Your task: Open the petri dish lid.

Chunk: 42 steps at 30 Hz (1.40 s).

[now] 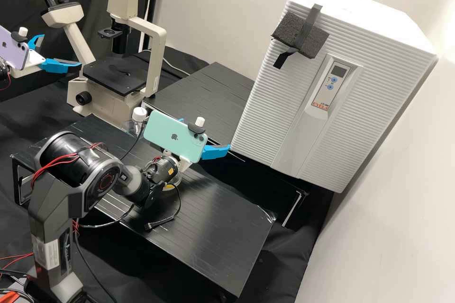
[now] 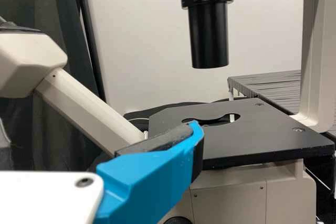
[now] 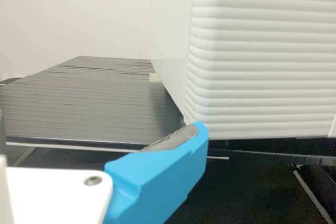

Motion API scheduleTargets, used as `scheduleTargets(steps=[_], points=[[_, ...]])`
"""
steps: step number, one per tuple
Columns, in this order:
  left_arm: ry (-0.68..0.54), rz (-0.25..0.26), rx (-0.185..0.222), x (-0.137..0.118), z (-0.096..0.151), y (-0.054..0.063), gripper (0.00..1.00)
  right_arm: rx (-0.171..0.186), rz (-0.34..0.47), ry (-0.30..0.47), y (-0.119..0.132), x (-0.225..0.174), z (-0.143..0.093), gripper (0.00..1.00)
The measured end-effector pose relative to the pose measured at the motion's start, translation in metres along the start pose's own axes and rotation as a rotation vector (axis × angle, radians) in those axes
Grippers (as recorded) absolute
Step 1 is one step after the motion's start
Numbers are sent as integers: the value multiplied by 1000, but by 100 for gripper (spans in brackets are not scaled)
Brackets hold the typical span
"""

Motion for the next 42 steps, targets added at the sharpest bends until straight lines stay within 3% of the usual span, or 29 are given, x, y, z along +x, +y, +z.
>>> scheduleTargets(steps=[8,13,19,22,30,34,42], points=[[0,0,0,0,0,0,100,0,3,3,0,-1,0,100],[0,0,0,0,0,0,100,0,4,7,3,-26,3,100],[0,0,0,0,0,0,100,42,76,110,12,-69,-3,100],[0,0,0,0,0,0,100,44,91,183,10,-93,-7,100],[0,0,0,0,0,0,100,-1,8,198,-9,-134,0,100],[0,0,0,0,0,0,100,-41,-23,240,-7,-141,-1,100],[0,0,0,0,0,0,100,-75,-75,254,-2,-153,-3,100]])
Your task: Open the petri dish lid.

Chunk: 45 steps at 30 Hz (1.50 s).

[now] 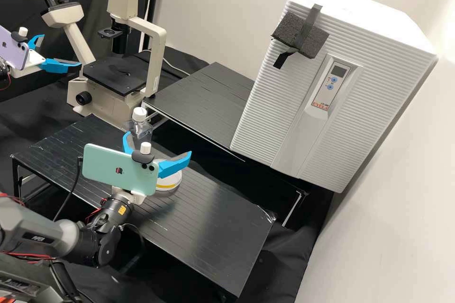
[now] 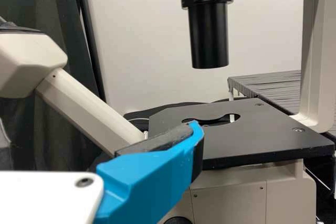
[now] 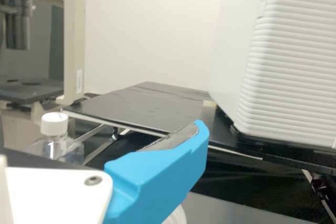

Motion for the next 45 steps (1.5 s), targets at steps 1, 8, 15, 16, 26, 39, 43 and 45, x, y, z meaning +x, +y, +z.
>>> scheduleTargets(steps=[1,8,15,16,26,39,43,45], points=[[0,0,0,0,0,0,100,-7,-6,-1,0,0,0,100],[0,0,0,0,0,0,100,6,-48,-71,-3,0,16,100],[0,0,0,0,0,0,100,16,-70,-106,-5,0,23,100],[0,0,0,0,0,0,100,16,-71,-107,-5,0,24,100],[0,0,0,0,0,0,100,17,-87,-120,-6,-1,27,100],[0,0,0,0,0,0,100,35,-91,-108,-5,-3,35,100],[0,0,0,0,0,0,100,19,-96,-126,-3,-6,38,100],[0,0,0,0,0,0,100,19,-87,-134,-1,-9,37,100]])
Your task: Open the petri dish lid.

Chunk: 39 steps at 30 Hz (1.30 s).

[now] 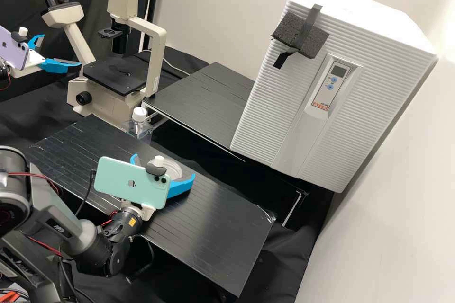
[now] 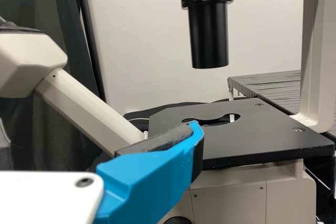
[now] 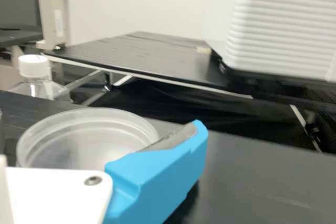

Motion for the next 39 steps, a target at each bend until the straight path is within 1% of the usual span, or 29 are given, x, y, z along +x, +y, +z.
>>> scheduleTargets(steps=[4,11,16,21,24,25,39], points=[[0,0,0,0,0,0,100,-7,17,6,4,-5,-5,100],[0,0,0,0,0,0,100,-15,14,19,5,-8,-9,100],[0,0,0,0,0,0,100,13,-13,21,1,-5,-6,100],[0,0,0,0,0,0,100,25,-29,25,-1,-4,-6,100],[0,0,0,0,0,0,100,26,-29,25,-1,-4,-6,100],[0,0,0,0,0,0,100,26,-29,25,-1,-4,-6,0],[0,0,0,0,0,0,100,26,-27,24,-1,-4,-6,0]])
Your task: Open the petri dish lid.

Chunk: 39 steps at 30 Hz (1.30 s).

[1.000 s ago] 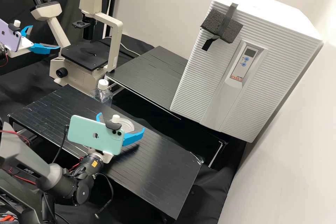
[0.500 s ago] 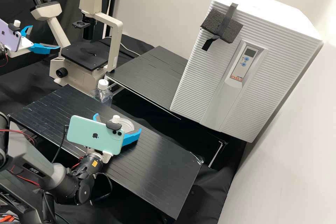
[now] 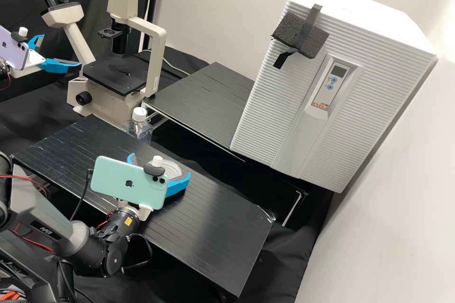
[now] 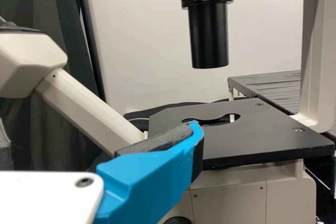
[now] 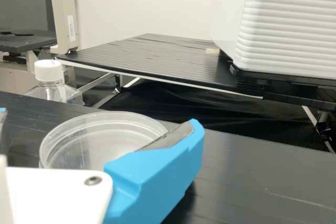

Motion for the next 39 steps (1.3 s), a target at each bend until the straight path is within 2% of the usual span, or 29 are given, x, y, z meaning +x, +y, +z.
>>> scheduleTargets(steps=[12,17,31,39], points=[[0,0,0,0,0,0,100,16,14,-2,1,2,1,0],[0,0,0,0,0,0,100,2,16,1,0,3,0,0],[0,0,0,0,0,0,100,19,14,8,-1,5,1,0],[0,0,0,0,0,0,100,5,32,10,2,1,-2,0]])
